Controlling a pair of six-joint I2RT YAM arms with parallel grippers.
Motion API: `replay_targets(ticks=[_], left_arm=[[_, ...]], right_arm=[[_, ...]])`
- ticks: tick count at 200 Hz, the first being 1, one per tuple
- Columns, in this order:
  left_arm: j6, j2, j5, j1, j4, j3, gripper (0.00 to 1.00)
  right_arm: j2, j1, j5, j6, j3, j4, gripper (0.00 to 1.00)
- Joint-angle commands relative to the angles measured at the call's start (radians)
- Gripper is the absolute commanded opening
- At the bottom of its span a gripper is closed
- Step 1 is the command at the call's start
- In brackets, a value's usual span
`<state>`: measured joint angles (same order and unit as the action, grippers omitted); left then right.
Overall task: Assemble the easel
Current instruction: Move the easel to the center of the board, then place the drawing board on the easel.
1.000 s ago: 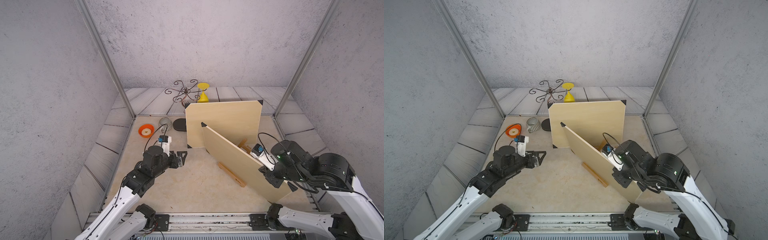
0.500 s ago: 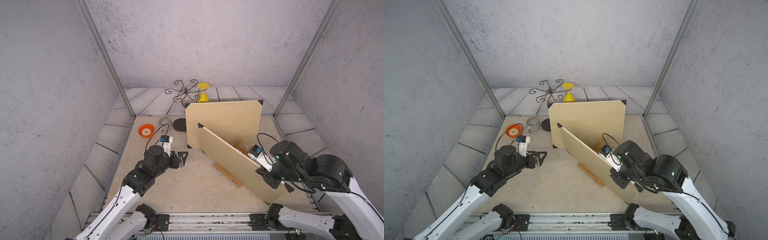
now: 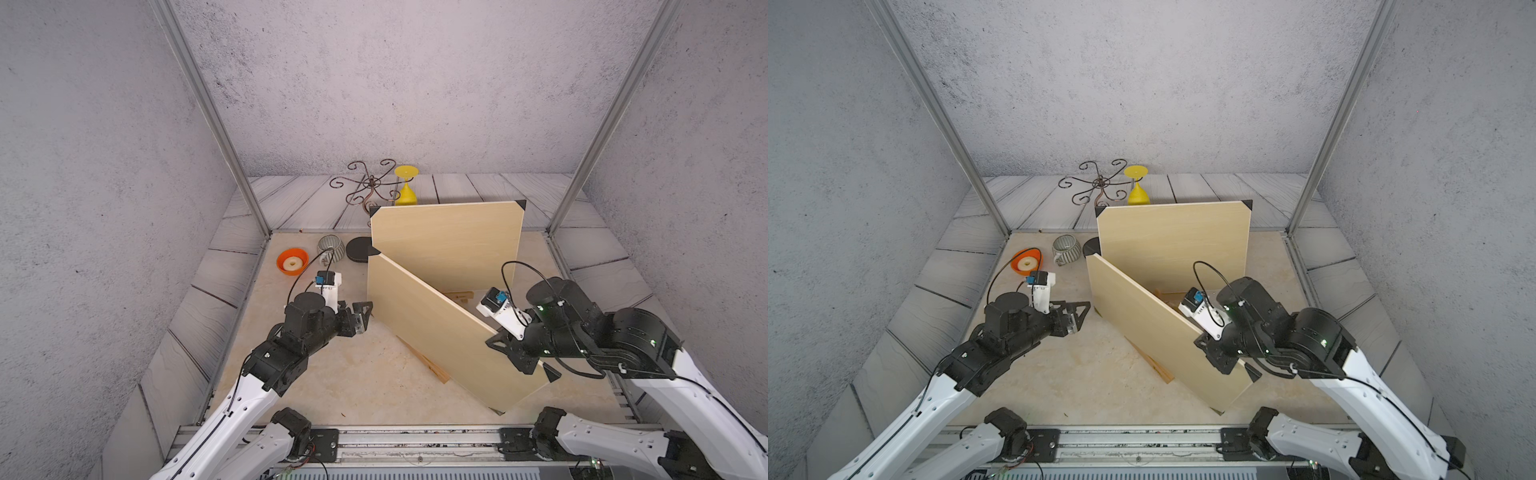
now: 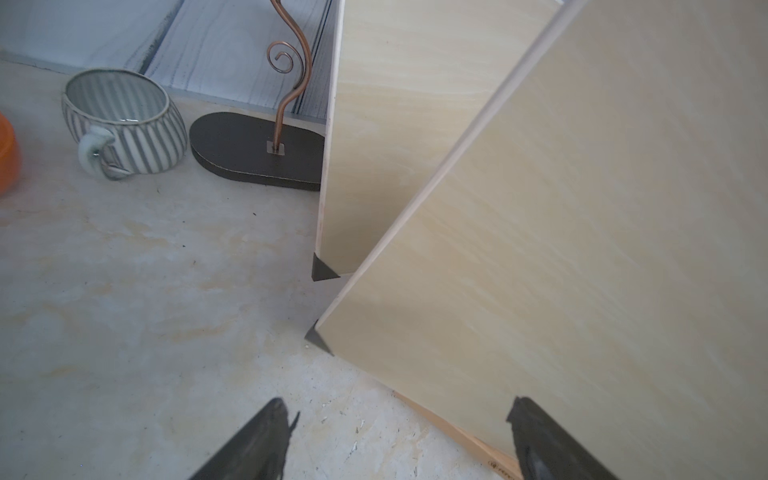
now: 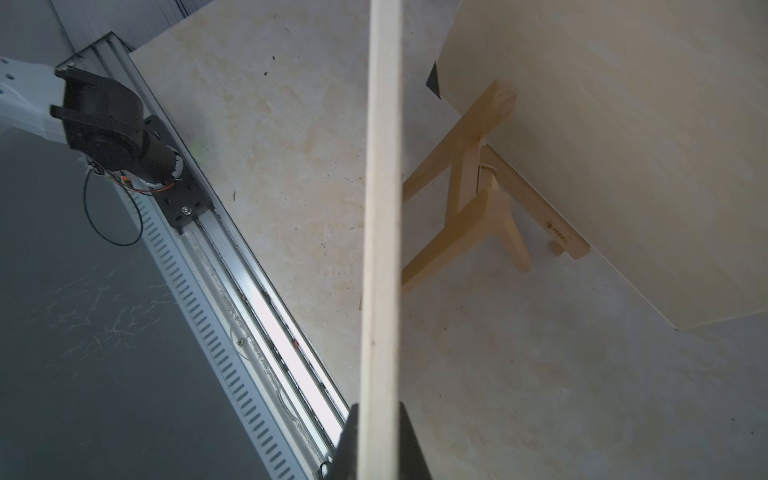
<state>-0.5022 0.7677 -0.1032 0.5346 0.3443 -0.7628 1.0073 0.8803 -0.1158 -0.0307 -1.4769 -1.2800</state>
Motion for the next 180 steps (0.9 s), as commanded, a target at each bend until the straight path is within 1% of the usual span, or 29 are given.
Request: replay_targets(ticks=[1,15,24,36,47,73,104,123,149,180], left_arm=[[-0.007,-0.014,0.028,0.008,0.012,0.006,0.86],[-0.008,-0.017,0.03,0.008,0.013,0.01,0.86],[-0.009,-0.019,0.031,0.008,0.015,0.01,0.86],[-0.013,-0.023,0.043,0.009,0.02,0.008,0.86],[-0.017,-0.031,0.055,0.008,0.025,0.009,0.86],[-0.022,-0.043,0.08,0.008,0.021,0.016,0.86],[-0.031,-0.034,0.085,0.007,0.013,0.014,0.86],[-0.034,-0.038,0.092,0.008,0.013,0.017,0.86],[-0.035,-0.037,0.095,0.008,0.019,0.014,0.86],[-0.035,-0.042,0.101,0.008,0.023,0.016,0.86]], right_arm=[[0.033,-0.014,-0.039,-0.023,-0.008,0.097,0.0],[0.042,-0.066,-0.032,-0.033,-0.02,0.089,0.0],[0.053,-0.107,-0.057,-0.044,-0.031,0.082,0.0],[0.064,-0.132,-0.046,-0.074,-0.051,0.075,0.0],[0.062,-0.132,-0.044,-0.096,-0.067,0.077,0.0],[0.055,-0.133,-0.113,-0.136,-0.1,0.098,0.0],[0.073,-0.132,-0.13,-0.116,-0.092,0.094,0.0],[0.09,-0.132,-0.173,-0.12,-0.105,0.09,0.0],[0.125,-0.134,-0.18,-0.112,-0.107,0.068,0.0],[0.147,-0.144,-0.205,-0.109,-0.117,0.094,0.0]])
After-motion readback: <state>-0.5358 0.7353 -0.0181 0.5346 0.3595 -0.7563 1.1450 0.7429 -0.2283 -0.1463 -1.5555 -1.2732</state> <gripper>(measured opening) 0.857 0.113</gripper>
